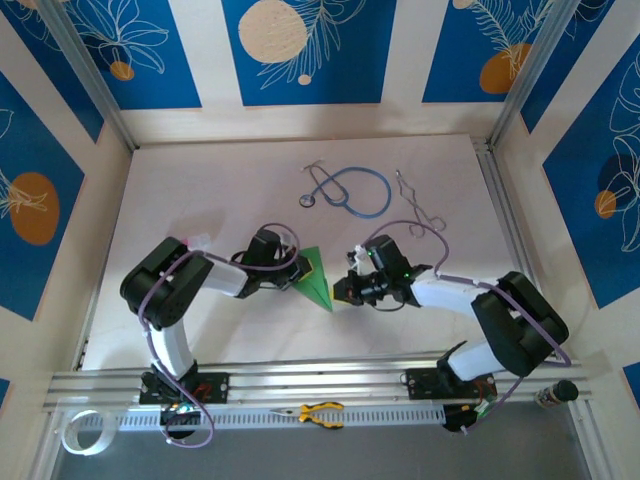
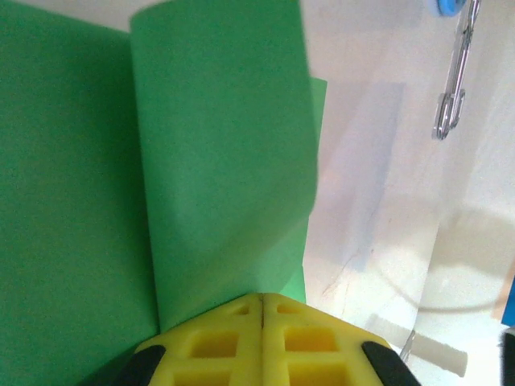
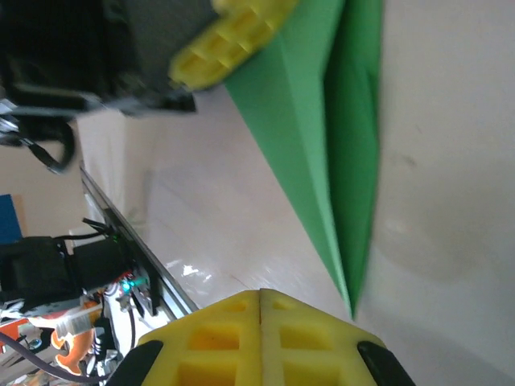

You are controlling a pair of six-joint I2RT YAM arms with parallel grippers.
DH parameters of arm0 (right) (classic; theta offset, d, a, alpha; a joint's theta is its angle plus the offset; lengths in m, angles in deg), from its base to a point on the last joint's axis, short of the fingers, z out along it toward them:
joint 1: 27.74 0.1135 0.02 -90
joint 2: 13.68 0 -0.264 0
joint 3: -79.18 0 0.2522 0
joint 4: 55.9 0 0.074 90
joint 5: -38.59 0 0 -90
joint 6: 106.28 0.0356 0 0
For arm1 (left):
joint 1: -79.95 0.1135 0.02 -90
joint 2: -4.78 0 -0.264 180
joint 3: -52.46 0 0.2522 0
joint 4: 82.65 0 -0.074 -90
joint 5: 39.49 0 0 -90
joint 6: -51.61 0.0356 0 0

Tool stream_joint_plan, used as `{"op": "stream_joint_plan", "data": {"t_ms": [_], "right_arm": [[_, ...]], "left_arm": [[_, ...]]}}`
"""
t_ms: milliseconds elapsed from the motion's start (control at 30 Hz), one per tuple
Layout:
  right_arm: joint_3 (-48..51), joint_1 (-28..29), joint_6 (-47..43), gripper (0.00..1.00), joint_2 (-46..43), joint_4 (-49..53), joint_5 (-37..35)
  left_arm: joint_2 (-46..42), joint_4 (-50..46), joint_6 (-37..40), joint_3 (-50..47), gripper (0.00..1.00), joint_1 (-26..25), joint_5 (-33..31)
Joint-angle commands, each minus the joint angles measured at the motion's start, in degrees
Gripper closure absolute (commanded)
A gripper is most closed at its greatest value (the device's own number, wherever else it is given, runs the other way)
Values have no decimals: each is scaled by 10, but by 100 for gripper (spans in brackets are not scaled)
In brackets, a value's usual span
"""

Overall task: Fold a paper plane with a square sheet of paper (pick it up from the middle)
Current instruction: Fourth fold the wing at the center of the table.

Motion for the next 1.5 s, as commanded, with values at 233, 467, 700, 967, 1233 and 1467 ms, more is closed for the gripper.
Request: {"op": "stream_joint_plan", "data": {"t_ms": [233,467,700,967,1233,1467], "right_arm": [[-99,28,-22,97,107,38,-11],[-120,27,-20,97,151,20,-14],[-110,26,-25,97,170,21,-28],[-47,23,-2,97,188,-37,-14],[-13,12,12,98,182,-72,1],[-23,3,8,99,181,-54,-1]], "left_arm": [[-10,-32,-21,-24,100,-19,-65],[-12,-35,-17,-22,100,-20,-62],[-9,-34,-14,-20,100,-20,-58],[-16,-46,-1,-8,100,-20,-54],[-45,-51,39,15,89,-19,-27],[-69,-49,63,3,100,-22,25]]}}
